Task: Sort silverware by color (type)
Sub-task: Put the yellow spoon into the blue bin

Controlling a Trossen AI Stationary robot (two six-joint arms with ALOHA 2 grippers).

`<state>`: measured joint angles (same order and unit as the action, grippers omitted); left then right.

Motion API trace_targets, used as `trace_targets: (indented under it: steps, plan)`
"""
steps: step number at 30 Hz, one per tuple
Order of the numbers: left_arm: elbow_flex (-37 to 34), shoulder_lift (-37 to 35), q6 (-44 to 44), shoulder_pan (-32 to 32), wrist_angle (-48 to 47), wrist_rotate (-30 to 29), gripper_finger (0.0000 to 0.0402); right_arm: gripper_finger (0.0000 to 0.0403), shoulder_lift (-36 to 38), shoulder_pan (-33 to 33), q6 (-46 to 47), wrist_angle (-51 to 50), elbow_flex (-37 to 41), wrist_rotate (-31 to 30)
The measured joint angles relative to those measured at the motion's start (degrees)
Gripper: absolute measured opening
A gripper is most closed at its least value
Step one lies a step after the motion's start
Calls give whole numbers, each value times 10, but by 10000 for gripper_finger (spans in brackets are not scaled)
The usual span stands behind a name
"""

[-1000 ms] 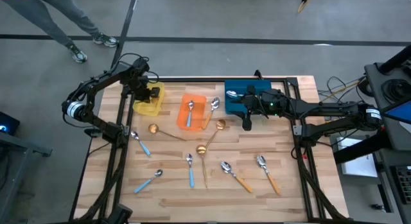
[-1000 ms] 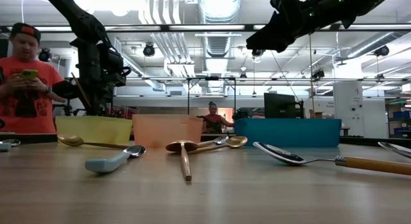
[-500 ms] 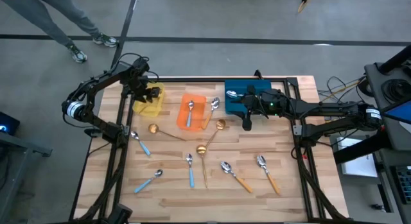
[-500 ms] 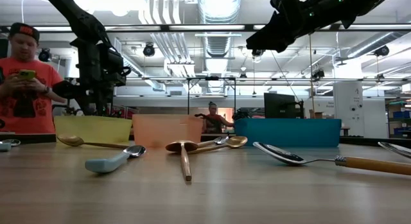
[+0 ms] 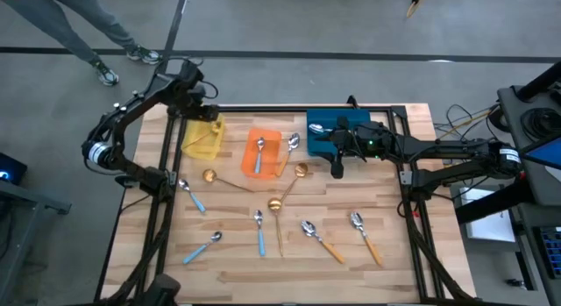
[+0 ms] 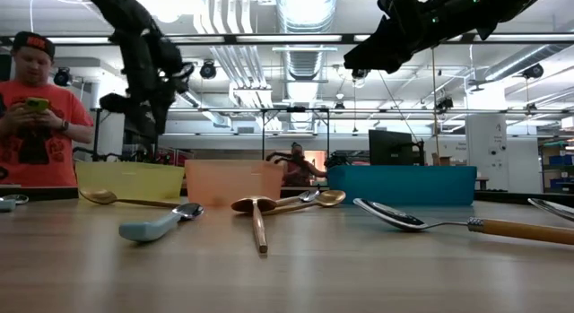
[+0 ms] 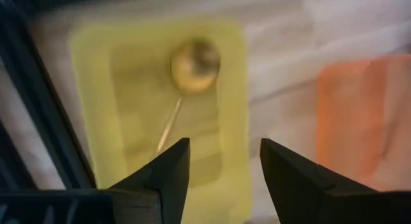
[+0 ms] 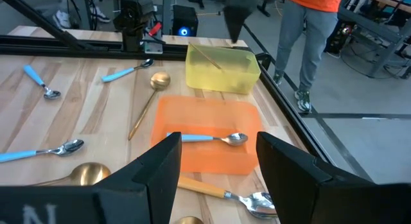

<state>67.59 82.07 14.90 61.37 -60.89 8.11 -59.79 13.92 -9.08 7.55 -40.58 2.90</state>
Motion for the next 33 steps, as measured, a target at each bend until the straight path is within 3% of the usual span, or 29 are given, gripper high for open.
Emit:
trace_targets:
  steps: [6, 12, 16, 24, 33]
  plan:
    - [18, -54, 10, -102, 60, -39, 169, 194, 0, 0, 0, 0, 0, 0]
    - [-4, -115, 11, -264, 170, -63, 169, 194, 0, 0, 22, 3, 0, -1]
    - [-25, -141, 8, -386, 219, -141, 168, 194, 0, 0, 58, 11, 0, -1]
    - [-46, -149, 8, -602, 227, -288, 168, 194, 0, -5, 166, 14, -3, -1]
    - [-62, -135, -3, -717, 249, -322, 168, 194, -19, -88, 289, -13, -3, -1]
